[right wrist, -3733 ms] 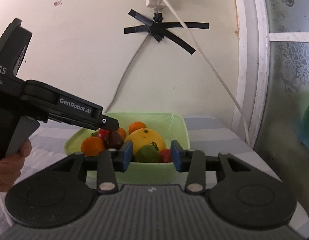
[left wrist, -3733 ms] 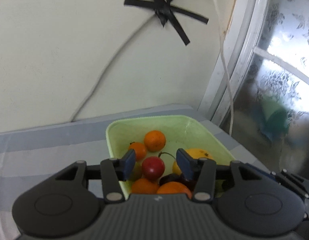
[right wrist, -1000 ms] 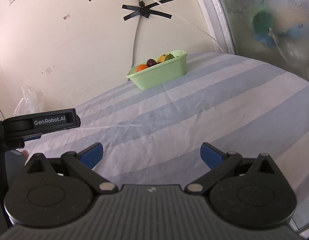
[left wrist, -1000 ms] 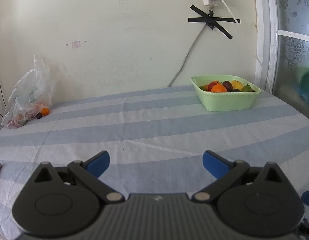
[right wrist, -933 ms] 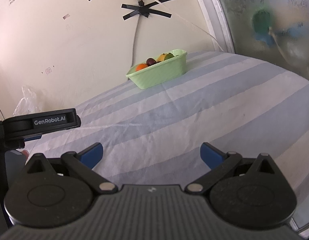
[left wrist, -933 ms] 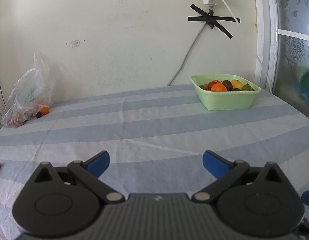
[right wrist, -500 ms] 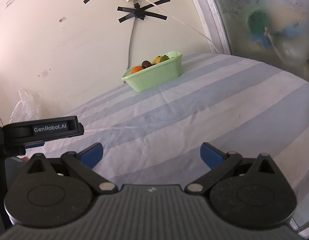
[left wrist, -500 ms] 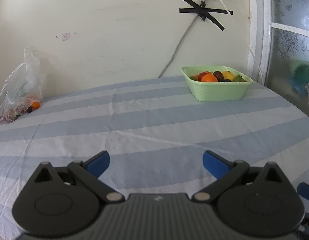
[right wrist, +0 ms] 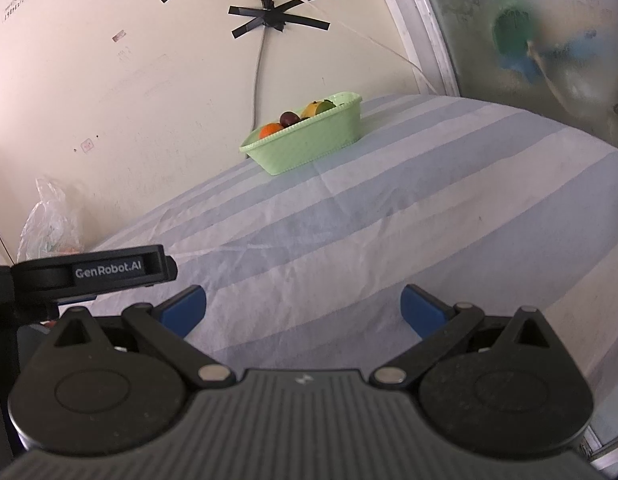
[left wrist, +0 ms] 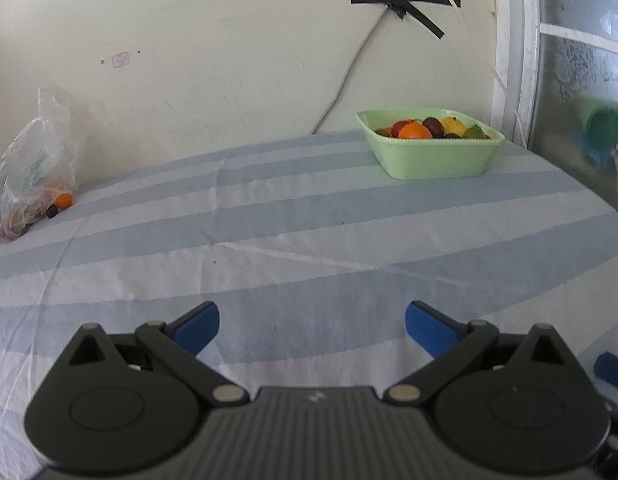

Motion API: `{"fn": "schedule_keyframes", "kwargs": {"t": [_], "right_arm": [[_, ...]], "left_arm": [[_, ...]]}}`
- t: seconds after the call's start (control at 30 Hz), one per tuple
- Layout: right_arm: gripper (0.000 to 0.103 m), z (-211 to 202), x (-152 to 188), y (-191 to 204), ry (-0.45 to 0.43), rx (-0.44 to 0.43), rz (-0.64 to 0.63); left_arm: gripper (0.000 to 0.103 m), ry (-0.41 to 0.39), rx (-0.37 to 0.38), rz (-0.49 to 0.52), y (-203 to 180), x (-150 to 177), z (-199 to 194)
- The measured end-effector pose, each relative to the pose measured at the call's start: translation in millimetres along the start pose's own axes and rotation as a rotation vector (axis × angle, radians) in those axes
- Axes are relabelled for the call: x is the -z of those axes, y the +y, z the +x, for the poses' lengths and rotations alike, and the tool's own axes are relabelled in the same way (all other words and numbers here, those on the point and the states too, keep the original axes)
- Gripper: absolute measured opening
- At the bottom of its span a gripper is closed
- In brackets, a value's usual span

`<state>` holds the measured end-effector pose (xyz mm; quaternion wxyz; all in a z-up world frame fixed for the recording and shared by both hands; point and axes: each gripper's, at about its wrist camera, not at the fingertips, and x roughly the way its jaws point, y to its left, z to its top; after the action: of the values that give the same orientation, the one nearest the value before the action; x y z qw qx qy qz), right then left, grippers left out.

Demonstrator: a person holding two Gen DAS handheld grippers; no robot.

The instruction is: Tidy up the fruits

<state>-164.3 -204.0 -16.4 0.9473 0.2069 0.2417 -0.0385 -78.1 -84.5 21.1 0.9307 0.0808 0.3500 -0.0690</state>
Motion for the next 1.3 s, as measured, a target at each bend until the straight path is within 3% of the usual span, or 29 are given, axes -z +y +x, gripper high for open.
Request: {"fn": "schedule_keyframes", "kwargs": {"t": [0.3,0.67,1.3], "right_arm": [[0.103,-4.3,-0.4,-0.5,-0.038,0.015,0.003],[0.103,-5.5,-1.1,2.7,-0.047,-0.002,-0.017],[0.103,-2.5,-1.7,3.2,-0.025,-0.023,-0.018]], "left_arm": [[0.103,-0.018,-0.034,0.083,-7.7,1.2,-2.0],[0.103,-0.125,-0.062,0.068,-2.0,-4.3,-17.5],[0.103,-0.067,-0.018,0.02,4.5,-0.3,-17.3]]}}
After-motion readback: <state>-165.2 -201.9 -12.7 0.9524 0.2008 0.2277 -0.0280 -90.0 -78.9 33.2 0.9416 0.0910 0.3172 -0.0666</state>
